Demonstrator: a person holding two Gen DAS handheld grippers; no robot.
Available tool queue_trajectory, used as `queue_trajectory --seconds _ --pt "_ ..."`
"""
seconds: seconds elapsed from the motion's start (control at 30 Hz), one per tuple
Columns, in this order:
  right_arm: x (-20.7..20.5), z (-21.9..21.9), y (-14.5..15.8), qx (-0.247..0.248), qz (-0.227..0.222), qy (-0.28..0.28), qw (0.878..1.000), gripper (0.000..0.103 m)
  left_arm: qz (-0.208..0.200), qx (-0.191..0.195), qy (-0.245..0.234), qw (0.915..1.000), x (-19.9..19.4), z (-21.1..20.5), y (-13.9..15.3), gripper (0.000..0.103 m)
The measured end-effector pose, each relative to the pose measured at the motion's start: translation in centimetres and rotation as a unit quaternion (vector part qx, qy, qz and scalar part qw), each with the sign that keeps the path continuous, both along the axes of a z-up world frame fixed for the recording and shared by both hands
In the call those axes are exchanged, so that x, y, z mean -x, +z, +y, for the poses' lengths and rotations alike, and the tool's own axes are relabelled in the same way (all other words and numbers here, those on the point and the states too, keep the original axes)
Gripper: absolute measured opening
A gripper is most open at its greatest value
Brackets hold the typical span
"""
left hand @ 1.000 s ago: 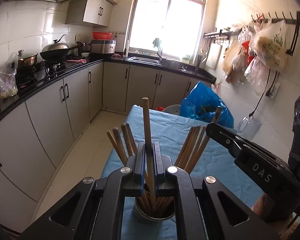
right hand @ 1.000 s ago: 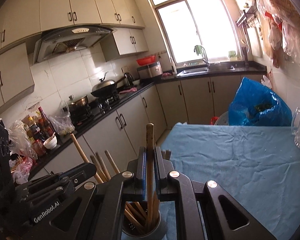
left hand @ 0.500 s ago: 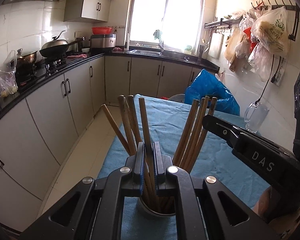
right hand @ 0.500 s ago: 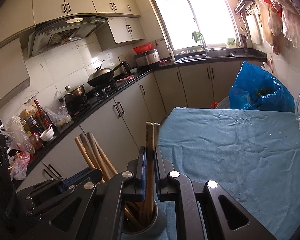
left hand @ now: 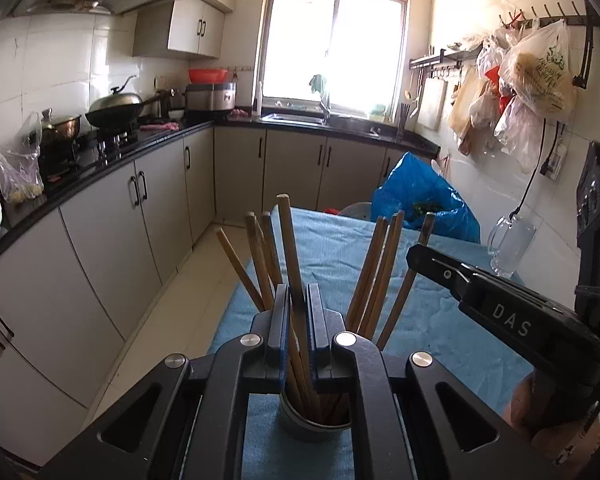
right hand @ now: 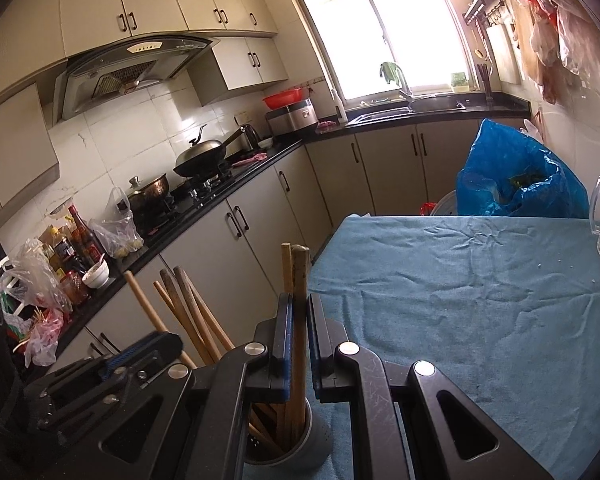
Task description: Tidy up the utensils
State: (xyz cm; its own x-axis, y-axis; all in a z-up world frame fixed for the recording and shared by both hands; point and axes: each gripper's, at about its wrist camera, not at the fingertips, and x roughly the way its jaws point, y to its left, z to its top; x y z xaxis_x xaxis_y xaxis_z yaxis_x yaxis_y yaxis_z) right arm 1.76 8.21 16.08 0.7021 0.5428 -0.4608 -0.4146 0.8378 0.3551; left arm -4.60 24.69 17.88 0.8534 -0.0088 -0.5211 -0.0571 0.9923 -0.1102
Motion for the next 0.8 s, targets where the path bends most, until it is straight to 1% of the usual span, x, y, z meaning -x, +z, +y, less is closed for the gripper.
queue_trajectory --seconds 0.23,0.57,0.8 --pt "0.4 -0.6 0.7 -0.011 -0.005 -0.001 1.0 0.008 -0.021 -0.013 0.003 0.9997 1.4 -0.5 1.1 0.007" --pt "0.9 -0.7 1.6 -0.017 -0.013 0.002 1.0 0.008 -0.05 -0.046 0.004 0.9977 2.7 -1.7 2.3 0.007" --pt "0.9 -0.7 1.7 -0.02 -0.014 0.005 1.0 0.008 -0.051 -0.046 0.001 0.9976 2.9 -1.7 2.4 0.007"
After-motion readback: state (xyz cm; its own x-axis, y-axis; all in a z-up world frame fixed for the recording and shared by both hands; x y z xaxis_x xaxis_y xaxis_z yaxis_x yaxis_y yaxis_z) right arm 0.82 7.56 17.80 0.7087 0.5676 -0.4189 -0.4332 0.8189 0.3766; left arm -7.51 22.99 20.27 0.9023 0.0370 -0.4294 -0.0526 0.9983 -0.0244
